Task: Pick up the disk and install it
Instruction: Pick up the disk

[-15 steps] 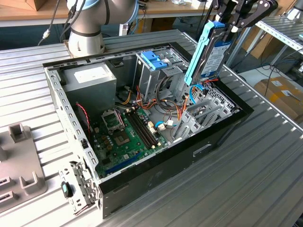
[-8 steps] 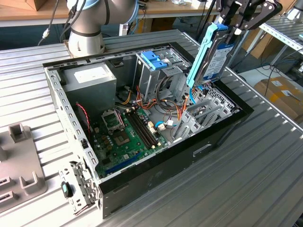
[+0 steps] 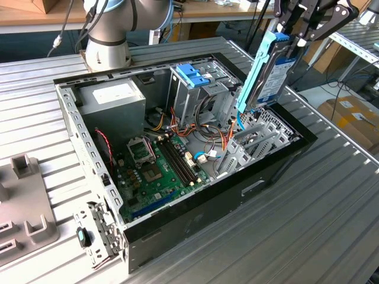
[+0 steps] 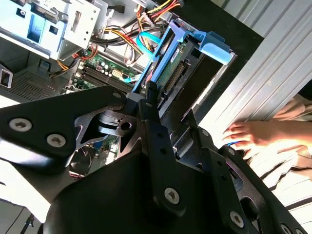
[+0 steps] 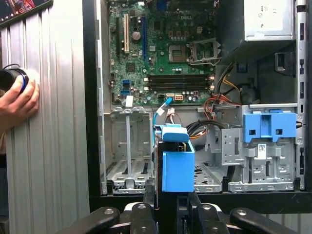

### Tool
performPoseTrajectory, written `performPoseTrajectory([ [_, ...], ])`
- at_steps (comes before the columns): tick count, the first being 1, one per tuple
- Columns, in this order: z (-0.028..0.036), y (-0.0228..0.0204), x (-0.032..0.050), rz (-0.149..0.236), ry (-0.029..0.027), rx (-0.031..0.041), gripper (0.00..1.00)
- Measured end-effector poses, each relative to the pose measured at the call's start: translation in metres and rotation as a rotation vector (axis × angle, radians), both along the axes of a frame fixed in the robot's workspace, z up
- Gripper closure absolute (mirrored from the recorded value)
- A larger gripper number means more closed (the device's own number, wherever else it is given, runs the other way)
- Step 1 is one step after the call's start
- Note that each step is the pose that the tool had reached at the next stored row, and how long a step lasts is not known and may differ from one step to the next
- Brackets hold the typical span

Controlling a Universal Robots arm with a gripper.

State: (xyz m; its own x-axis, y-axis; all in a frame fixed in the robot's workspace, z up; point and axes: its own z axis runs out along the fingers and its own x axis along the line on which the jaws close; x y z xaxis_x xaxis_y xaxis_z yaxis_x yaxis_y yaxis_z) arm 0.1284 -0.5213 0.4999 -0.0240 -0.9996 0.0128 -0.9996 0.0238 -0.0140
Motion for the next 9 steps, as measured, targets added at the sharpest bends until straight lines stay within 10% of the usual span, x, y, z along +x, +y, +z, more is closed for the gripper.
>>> performPoseTrajectory([
  [9, -0.0029, -0.0038, 0.0000, 0.000, 0.0000, 0.0001, 0.65],
])
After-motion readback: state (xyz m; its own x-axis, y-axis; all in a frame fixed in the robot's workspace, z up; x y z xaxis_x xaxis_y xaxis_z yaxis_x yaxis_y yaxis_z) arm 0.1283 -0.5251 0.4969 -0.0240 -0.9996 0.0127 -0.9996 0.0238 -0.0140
